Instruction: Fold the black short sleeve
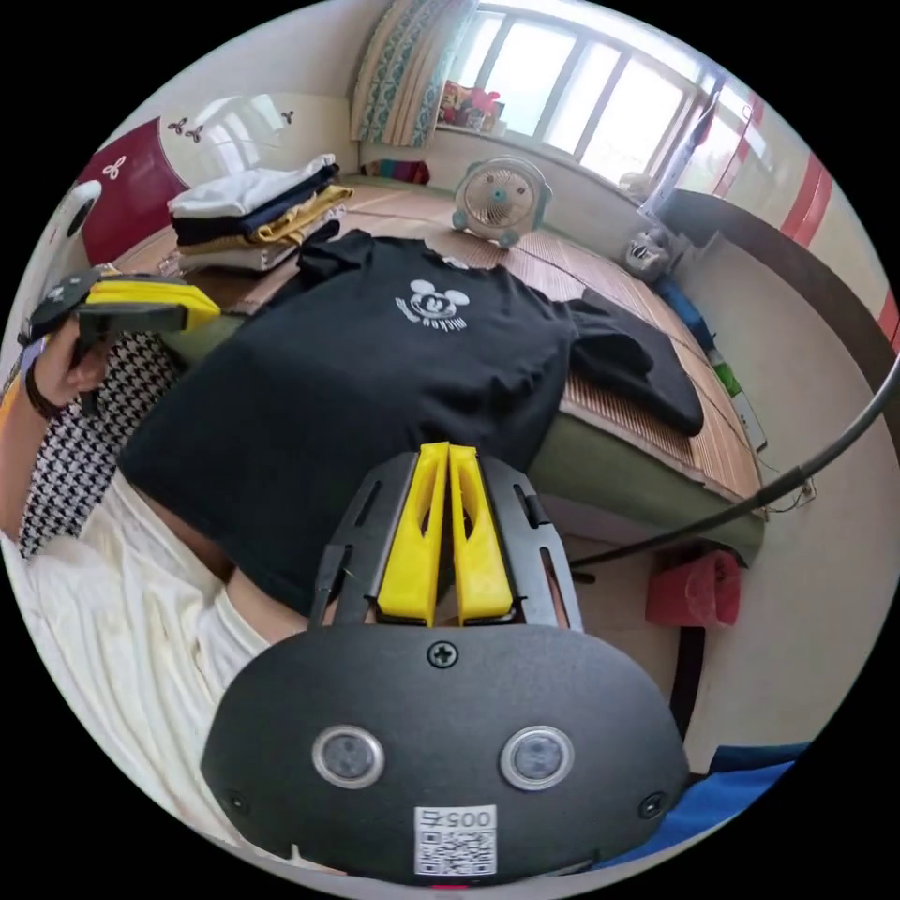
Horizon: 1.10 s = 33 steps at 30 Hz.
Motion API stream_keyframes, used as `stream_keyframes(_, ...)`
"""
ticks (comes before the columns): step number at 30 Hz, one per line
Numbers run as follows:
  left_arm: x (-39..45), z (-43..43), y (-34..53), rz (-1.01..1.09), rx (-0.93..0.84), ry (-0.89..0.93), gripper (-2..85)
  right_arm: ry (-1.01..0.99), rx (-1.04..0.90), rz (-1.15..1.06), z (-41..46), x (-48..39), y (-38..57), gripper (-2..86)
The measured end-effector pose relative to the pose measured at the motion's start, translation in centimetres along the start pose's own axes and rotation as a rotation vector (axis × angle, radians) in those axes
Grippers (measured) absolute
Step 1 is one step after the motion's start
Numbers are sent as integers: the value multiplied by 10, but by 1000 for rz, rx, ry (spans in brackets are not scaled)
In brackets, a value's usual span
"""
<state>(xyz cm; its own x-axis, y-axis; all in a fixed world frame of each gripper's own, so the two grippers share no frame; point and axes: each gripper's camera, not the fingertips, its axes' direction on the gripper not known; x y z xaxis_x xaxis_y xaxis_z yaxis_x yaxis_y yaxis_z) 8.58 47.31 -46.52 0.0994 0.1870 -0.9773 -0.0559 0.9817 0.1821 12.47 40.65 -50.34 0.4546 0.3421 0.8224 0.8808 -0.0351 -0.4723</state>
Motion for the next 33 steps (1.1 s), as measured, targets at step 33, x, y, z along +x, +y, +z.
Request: stream_keyframes(33,30,64,13,-107,-113,-169,49,-224,14,243,15,0,2,-14)
